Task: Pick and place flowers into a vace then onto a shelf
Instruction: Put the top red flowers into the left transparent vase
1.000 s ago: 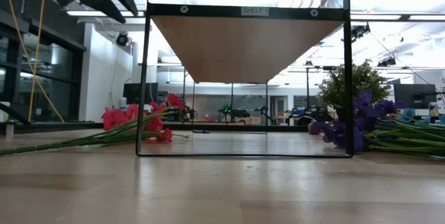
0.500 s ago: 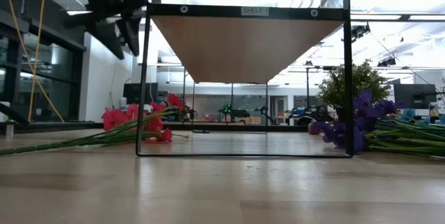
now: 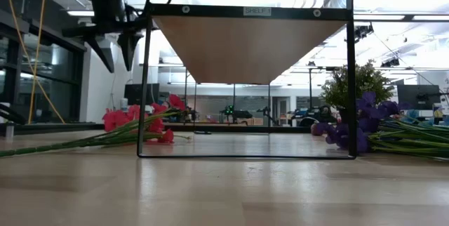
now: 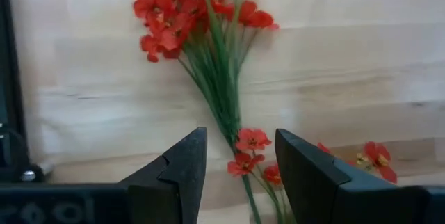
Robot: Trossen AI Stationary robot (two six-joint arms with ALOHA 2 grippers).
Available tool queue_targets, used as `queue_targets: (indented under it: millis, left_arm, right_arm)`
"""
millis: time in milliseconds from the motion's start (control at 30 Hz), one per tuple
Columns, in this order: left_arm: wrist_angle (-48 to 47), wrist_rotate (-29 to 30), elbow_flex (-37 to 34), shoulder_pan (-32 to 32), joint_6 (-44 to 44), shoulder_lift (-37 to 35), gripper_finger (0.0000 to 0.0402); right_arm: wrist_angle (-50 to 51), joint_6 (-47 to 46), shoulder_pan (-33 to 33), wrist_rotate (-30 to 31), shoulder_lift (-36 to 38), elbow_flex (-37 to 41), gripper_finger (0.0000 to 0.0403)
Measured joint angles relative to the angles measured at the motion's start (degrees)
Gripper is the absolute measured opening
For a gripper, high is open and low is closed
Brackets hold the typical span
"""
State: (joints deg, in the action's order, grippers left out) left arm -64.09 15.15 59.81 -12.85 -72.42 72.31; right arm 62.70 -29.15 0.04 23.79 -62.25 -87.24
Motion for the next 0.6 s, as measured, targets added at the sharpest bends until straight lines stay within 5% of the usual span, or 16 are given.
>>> queue_targets:
  millis: [600]
  left_arm:
    - [3.61,-10.43,-0.01,-8.42,9.31,13.61,0.0205]
  right_arm:
    - [0.0,0.9,0.02,-0.37,0.0,0.0,0.0]
